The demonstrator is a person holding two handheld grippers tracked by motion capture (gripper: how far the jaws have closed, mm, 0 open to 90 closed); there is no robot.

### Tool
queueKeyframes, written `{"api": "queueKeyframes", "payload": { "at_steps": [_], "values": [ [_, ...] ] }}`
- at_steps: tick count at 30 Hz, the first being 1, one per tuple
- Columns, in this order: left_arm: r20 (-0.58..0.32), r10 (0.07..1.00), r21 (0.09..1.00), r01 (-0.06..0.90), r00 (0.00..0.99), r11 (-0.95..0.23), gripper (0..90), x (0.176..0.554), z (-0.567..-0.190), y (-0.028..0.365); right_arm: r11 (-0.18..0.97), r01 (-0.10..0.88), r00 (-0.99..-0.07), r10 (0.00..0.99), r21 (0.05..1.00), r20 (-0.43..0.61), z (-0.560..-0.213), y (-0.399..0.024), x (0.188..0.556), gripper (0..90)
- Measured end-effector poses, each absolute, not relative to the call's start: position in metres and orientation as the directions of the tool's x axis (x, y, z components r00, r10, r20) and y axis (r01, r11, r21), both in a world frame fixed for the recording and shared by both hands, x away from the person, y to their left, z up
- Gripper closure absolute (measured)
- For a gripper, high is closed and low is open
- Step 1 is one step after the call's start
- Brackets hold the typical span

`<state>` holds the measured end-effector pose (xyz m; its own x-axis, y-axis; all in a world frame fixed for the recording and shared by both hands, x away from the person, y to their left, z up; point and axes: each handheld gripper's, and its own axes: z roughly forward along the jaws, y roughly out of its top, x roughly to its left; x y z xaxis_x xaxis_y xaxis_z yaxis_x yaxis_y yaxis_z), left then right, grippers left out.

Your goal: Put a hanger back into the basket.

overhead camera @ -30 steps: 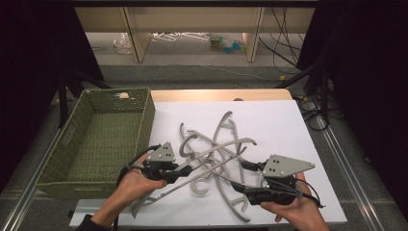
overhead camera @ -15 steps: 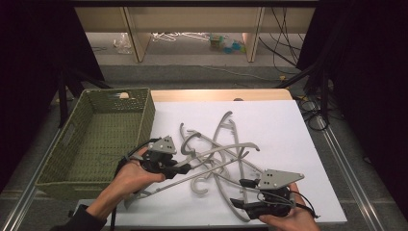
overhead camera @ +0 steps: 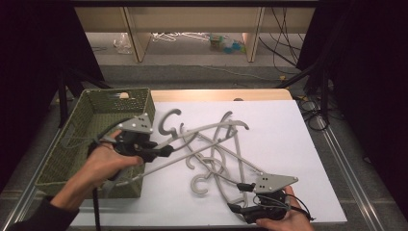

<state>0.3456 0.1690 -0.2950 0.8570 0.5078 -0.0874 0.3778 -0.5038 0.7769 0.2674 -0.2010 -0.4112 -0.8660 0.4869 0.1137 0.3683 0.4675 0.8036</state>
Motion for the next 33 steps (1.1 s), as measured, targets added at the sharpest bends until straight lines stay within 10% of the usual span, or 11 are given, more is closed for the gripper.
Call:
{"api": "queueKeyframes", "payload": {
  "at_steps": [33],
  "values": [
    [-0.029, 0.792, 0.792, 0.497, 0.610, -0.354, 86.6, 0.403, -0.317, 0.351, 0.454, 0.401, -0.843, 0.522, 0.796, 0.127, -0.416, -0.202, 0.273, 24.3]
  ]
}}
